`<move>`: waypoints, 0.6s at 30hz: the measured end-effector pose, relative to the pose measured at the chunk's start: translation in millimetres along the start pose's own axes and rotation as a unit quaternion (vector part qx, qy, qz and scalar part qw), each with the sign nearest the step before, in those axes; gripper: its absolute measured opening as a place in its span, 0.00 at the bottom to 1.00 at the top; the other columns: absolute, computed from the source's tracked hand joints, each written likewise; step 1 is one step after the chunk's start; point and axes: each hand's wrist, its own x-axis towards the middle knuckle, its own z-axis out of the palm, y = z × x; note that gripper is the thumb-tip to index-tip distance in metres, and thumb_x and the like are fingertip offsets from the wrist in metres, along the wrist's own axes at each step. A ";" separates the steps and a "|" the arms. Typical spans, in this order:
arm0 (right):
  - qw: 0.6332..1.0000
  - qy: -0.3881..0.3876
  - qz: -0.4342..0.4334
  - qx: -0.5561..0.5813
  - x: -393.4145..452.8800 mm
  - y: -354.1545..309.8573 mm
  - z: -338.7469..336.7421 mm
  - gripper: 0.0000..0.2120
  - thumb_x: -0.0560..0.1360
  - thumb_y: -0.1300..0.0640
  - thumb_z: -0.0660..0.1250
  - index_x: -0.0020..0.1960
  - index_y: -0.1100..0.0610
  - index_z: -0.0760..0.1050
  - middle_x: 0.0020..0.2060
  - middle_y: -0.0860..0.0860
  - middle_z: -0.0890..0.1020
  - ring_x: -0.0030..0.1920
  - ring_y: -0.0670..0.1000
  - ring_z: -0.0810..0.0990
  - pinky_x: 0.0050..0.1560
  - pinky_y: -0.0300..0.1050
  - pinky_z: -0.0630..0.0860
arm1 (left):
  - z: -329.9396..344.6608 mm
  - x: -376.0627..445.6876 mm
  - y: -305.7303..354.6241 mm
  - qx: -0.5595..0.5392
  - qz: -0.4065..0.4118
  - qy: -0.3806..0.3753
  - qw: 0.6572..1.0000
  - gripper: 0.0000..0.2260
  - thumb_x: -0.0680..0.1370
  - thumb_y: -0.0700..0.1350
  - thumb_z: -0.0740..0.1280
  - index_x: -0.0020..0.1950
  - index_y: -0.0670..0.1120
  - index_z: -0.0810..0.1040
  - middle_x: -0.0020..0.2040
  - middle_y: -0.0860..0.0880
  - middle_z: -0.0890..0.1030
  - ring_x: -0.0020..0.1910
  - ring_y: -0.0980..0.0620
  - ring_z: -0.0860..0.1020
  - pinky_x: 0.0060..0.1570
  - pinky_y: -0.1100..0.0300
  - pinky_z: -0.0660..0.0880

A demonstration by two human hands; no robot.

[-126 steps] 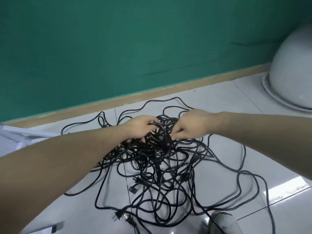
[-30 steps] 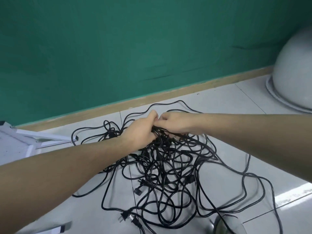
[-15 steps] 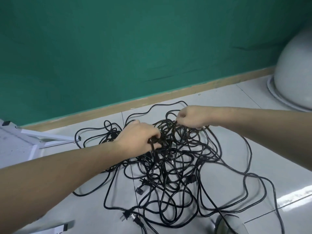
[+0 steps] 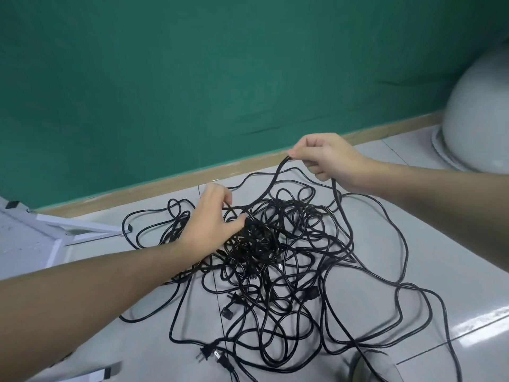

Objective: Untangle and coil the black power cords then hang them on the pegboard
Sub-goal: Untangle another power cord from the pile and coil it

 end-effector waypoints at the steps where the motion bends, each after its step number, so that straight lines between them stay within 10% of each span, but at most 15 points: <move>1: 1.000 -0.005 0.003 0.023 -0.8 -1.0 0.5 0.11 0.79 0.58 0.69 0.40 0.54 0.72 0.24 0.42 0.64 0.25 0.45 0.57 0.25 0.37 0.54 | 2.2 2.4 1.6 -0.014 -0.048 -0.030 0.998 0.11 0.78 0.50 0.72 0.53 0.51 0.70 0.47 0.57 0.69 0.45 0.58 0.70 0.47 0.60 0.71; 5: 0.997 0.004 0.019 0.075 1.2 -0.6 3.7 0.11 0.80 0.59 0.68 0.40 0.53 0.70 0.25 0.43 0.62 0.25 0.45 0.56 0.25 0.37 0.52 | 9.8 1.7 -1.9 -0.067 -0.151 -0.216 0.962 0.13 0.84 0.57 0.61 0.49 0.56 0.83 0.32 0.49 0.69 0.31 0.48 0.67 0.36 0.55 0.69; 11: 0.991 0.080 0.107 -0.012 4.9 17.3 -10.1 0.10 0.81 0.57 0.65 0.42 0.53 0.67 0.30 0.47 0.66 0.28 0.47 0.62 0.24 0.38 0.61 | 3.3 7.4 6.2 -0.180 -0.193 -0.216 0.940 0.19 0.86 0.58 0.56 0.45 0.49 0.77 0.43 0.49 0.87 0.50 0.48 0.84 0.65 0.46 0.75; 15: 0.887 0.007 0.126 -0.444 6.0 29.2 -15.1 0.11 0.82 0.49 0.61 0.58 0.55 0.74 0.52 0.54 0.81 0.49 0.55 0.78 0.49 0.46 0.74 | 4.2 19.5 25.8 -0.254 -0.197 -0.150 0.935 0.16 0.87 0.54 0.54 0.44 0.46 0.67 0.26 0.53 0.67 0.27 0.52 0.71 0.46 0.52 0.78; 18: 0.876 -0.032 0.057 -0.477 3.3 25.3 0.3 0.21 0.79 0.50 0.64 0.71 0.53 0.68 0.71 0.54 0.72 0.69 0.56 0.70 0.68 0.52 0.70 | 7.0 32.2 38.7 -0.280 -0.207 -0.130 0.928 0.16 0.87 0.55 0.52 0.46 0.46 0.66 0.26 0.56 0.65 0.26 0.55 0.63 0.35 0.55 0.68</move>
